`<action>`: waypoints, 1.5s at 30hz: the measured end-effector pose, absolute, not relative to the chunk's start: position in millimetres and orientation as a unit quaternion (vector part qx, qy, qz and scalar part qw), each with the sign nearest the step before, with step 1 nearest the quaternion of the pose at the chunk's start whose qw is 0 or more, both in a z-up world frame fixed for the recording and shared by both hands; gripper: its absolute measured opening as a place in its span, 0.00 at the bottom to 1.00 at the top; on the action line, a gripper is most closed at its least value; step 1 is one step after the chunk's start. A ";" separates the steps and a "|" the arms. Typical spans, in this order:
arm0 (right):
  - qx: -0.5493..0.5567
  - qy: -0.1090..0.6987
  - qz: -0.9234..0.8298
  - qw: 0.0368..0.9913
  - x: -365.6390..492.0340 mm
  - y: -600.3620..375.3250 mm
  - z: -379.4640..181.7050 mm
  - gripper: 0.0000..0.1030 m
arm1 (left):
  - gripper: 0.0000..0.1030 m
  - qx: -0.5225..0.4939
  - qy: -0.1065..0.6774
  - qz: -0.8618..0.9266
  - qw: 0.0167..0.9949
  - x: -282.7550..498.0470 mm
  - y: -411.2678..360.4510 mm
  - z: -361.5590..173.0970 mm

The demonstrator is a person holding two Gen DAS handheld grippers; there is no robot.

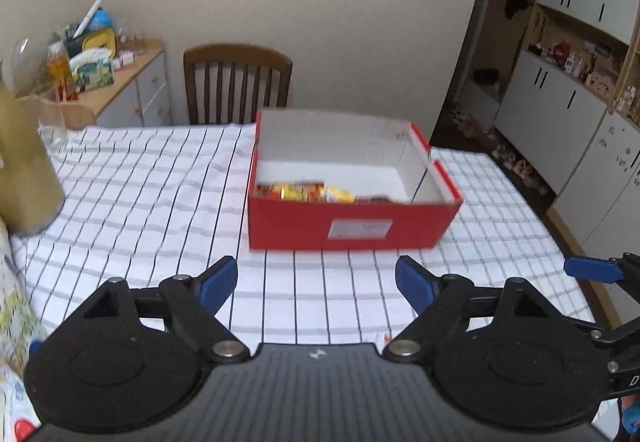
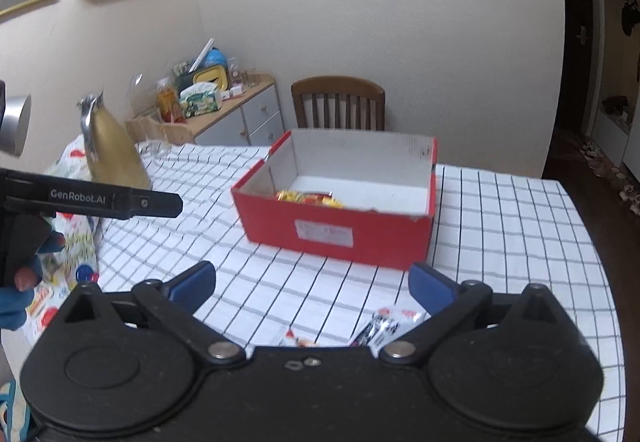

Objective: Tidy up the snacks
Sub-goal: 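Move both tools back from the box toward the snacks on the table, then grasp the blue biscuit packet with the left tool while the right tool grasps the white-red wafer bar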

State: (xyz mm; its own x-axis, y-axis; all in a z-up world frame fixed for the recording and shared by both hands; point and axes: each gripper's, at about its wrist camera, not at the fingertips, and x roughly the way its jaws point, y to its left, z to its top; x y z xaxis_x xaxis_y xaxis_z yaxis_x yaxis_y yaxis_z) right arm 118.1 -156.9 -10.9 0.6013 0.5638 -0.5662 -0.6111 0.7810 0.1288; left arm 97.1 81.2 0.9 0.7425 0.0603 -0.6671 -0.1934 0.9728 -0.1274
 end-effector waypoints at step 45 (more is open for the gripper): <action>0.069 0.496 0.250 0.828 149.8 -134.9 -143.1 0.99 | 0.84 -0.039 0.542 0.003 0.840 86.8 41.4 -152.2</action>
